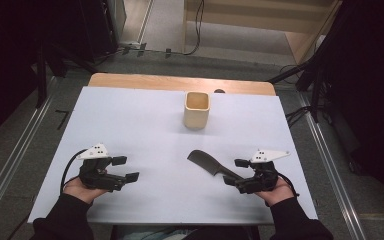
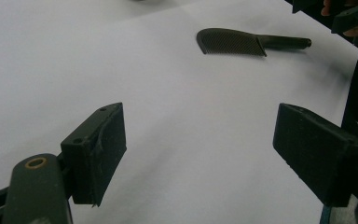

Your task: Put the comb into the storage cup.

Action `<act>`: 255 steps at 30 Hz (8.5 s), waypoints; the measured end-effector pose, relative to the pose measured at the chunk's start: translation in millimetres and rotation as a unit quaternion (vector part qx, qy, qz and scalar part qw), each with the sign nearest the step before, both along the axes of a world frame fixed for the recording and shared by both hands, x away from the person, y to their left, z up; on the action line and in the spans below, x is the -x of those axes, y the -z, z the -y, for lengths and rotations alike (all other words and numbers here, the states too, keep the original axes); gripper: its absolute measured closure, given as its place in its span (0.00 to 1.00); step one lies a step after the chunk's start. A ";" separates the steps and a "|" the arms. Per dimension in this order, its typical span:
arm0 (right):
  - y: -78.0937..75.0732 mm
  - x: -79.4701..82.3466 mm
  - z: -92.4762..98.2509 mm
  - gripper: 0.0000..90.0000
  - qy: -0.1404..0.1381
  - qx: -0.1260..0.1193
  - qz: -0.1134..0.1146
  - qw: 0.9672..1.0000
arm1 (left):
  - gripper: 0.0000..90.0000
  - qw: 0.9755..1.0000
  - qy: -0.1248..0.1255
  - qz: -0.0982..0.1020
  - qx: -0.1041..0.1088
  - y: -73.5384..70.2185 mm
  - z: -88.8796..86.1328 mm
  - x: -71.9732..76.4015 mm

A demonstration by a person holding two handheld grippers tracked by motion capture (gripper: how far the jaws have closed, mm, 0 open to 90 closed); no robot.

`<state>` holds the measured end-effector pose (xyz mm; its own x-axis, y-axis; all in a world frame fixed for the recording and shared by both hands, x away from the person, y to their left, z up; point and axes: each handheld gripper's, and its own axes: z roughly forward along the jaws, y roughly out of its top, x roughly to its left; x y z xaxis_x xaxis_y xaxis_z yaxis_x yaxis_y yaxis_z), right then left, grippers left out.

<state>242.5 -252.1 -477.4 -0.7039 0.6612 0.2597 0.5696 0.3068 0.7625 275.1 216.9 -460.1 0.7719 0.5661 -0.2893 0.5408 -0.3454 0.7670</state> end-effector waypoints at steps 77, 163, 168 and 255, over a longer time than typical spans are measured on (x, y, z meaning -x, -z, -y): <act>35.9 -8.2 26.7 0.18 0.041 0.060 -0.034 0.997 | 0.20 1.000 -0.002 0.004 0.016 -4.2 0.2 -11.5; 0.9 -2.7 22.8 0.78 0.018 0.031 -0.011 0.999 | 0.20 1.000 -0.005 -0.001 0.011 -3.0 2.9 -13.6; -4.2 -2.7 23.4 0.78 0.031 0.019 -0.013 0.999 | 0.20 1.000 -0.006 -0.005 0.015 -2.5 4.0 -14.4; -19.5 -64.7 -154.5 0.78 0.100 -0.004 0.036 0.994 | 0.25 0.991 -0.087 -0.091 0.039 -24.2 34.7 -56.9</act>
<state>307.2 -97.6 -457.9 -0.5756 0.7877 0.2194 0.5630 0.1872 0.8050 332.0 182.3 -436.0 0.5956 0.6564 -0.4631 0.7190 -0.1786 0.6716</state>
